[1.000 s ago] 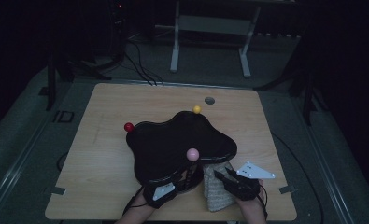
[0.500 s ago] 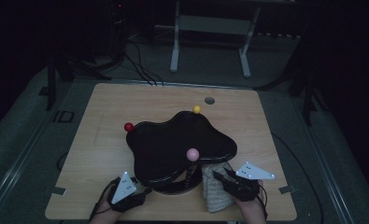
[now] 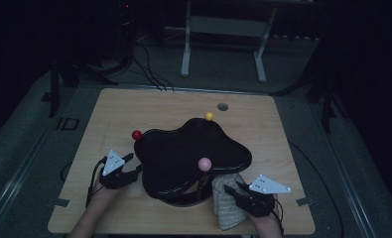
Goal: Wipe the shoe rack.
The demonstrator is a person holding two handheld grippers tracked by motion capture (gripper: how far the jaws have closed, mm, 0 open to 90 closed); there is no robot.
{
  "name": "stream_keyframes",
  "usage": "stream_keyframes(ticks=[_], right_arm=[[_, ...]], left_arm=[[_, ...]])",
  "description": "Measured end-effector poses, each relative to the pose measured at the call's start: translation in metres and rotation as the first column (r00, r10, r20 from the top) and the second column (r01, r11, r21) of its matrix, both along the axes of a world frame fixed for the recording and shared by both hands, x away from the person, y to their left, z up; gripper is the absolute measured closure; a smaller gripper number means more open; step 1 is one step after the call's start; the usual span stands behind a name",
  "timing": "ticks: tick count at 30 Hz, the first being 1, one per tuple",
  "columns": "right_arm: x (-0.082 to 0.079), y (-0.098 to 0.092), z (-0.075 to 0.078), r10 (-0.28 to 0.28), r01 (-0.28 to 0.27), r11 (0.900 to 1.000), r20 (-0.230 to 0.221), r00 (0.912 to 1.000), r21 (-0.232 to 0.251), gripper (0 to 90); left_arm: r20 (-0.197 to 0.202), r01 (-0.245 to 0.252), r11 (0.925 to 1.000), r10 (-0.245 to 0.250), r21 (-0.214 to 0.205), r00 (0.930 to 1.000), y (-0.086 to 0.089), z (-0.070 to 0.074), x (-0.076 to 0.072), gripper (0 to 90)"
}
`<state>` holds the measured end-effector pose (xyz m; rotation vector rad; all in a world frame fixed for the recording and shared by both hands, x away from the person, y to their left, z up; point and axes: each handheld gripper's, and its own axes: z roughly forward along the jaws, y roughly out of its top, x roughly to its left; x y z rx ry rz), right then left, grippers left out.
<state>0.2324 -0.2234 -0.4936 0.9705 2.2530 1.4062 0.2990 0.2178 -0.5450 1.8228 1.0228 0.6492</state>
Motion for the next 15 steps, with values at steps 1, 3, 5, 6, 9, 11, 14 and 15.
stream_keyframes(ticks=[1,3,5,6,9,11,14,15], right_arm=[[-0.001,0.000,0.001,0.005,-0.005,1.0000,0.001,1.0000,0.001,70.7],[-0.005,0.001,0.004,0.017,-0.017,0.9998,0.004,0.9999,0.009,70.6],[-0.011,0.003,0.007,0.029,-0.029,0.9995,0.020,0.9994,0.011,70.6],[-0.013,0.004,0.009,0.038,-0.038,0.9991,0.025,0.9990,0.016,70.7],[-0.021,0.010,0.018,0.074,-0.076,0.9966,0.046,0.9962,0.033,70.6],[-0.025,0.015,0.025,0.097,-0.099,0.9944,0.071,0.9928,0.037,70.6],[-0.030,0.022,0.038,0.124,-0.132,0.9891,0.109,0.9862,0.066,70.5],[-0.031,0.023,0.041,0.132,-0.141,0.9875,0.118,0.9842,0.071,70.5]], left_arm=[[-0.003,-0.002,0.9999,0.002,-0.010,1.0000,0.001,-0.001,0.005,41.2],[0.002,-0.013,0.9998,0.013,-0.015,0.9999,0.002,-0.001,0.013,41.1],[0.007,-0.013,0.9993,0.013,-0.035,0.9999,0.003,-0.003,0.020,41.2],[0.003,-0.013,0.9992,0.013,-0.038,0.9999,0.003,-0.003,0.024,41.2],[0.006,-0.009,0.9994,0.009,-0.032,0.9999,0.003,-0.005,0.032,42.5],[0.010,-0.004,0.9996,0.005,-0.030,0.9999,0.002,-0.005,0.036,45.7],[0.022,-0.016,0.9996,0.016,-0.022,0.9996,0.001,-0.003,0.040,53.7],[0.028,-0.012,0.9997,0.012,-0.023,0.9995,0.000,-0.003,0.041,54.9]])
